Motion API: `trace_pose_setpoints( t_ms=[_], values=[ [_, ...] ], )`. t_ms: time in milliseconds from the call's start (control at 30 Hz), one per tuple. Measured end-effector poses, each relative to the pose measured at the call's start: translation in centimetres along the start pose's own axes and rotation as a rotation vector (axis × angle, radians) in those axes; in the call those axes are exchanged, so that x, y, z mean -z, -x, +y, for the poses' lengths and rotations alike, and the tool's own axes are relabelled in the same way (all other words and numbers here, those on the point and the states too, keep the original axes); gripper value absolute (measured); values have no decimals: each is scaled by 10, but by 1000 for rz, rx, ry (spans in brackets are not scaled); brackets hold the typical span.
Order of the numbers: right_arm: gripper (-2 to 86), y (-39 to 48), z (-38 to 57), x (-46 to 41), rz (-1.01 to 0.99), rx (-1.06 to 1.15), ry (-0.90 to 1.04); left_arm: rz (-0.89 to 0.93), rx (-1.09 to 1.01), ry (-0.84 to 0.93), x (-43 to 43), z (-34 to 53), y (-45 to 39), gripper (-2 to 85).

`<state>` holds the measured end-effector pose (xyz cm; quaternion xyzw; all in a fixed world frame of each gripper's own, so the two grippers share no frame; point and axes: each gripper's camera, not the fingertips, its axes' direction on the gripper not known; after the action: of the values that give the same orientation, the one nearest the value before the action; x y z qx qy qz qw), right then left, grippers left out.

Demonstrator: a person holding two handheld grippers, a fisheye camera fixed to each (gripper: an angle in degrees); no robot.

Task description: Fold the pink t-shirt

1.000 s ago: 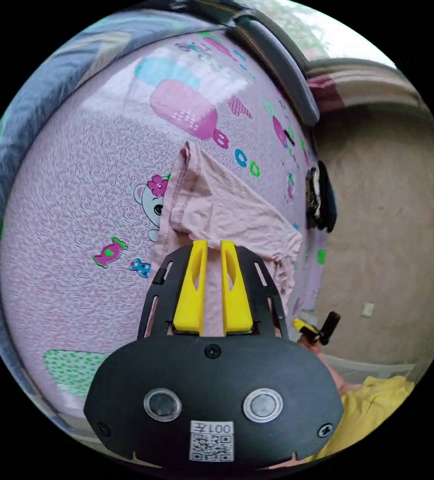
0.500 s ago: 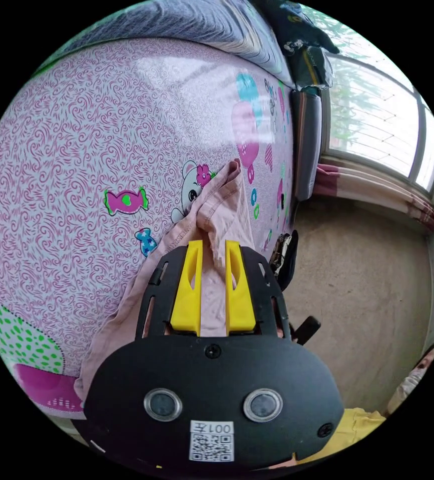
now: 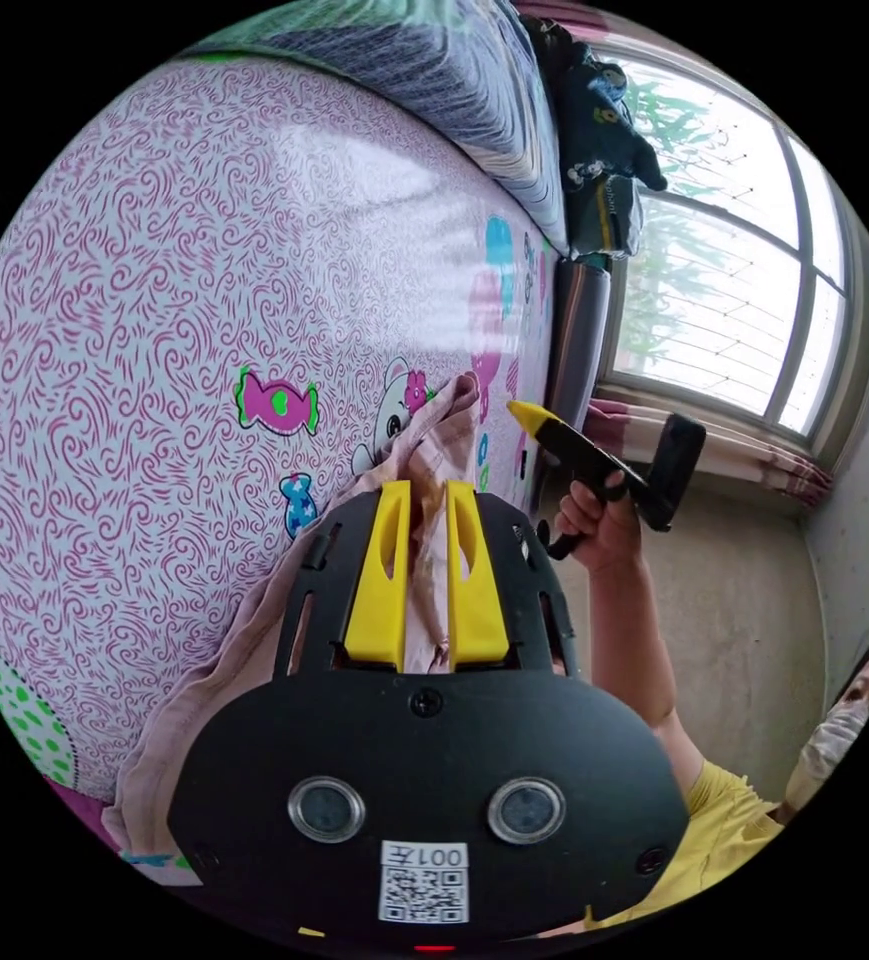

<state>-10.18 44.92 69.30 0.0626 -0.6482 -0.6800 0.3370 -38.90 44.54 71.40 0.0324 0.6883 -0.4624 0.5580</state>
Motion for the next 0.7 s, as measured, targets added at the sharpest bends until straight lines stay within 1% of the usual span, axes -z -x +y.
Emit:
trace_pose_setpoints(
  t_ms=[100, 233, 267, 433, 533, 600, 700],
  values=[
    [66, -14, -20, -50, 23, -29, 97, 9, 6, -17, 1, 8, 5, 13],
    [24, -31, -33, -122, 226, -42, 238, 1, 9, -44, 4, 18, 12, -9],
    [16, -33, -32, -133, 243, -13, 239, -1, 1, -49, 4, 21, 11, -11],
    [5, -57, -22, -146, 126, -31, 119, -47, -133, -135, 20, 54, -2, -15],
    [5, -75, -16, -167, 51, -41, 89, -79, -138, -202, 25, 77, 3, -15],
    [6, -86, -12, -182, 23, -61, 93, -107, -116, -209, 23, 85, 12, -14],
    [7, -104, 1, -182, -52, -74, -6, -85, -86, -226, 20, 98, 25, -13]
  ],
)
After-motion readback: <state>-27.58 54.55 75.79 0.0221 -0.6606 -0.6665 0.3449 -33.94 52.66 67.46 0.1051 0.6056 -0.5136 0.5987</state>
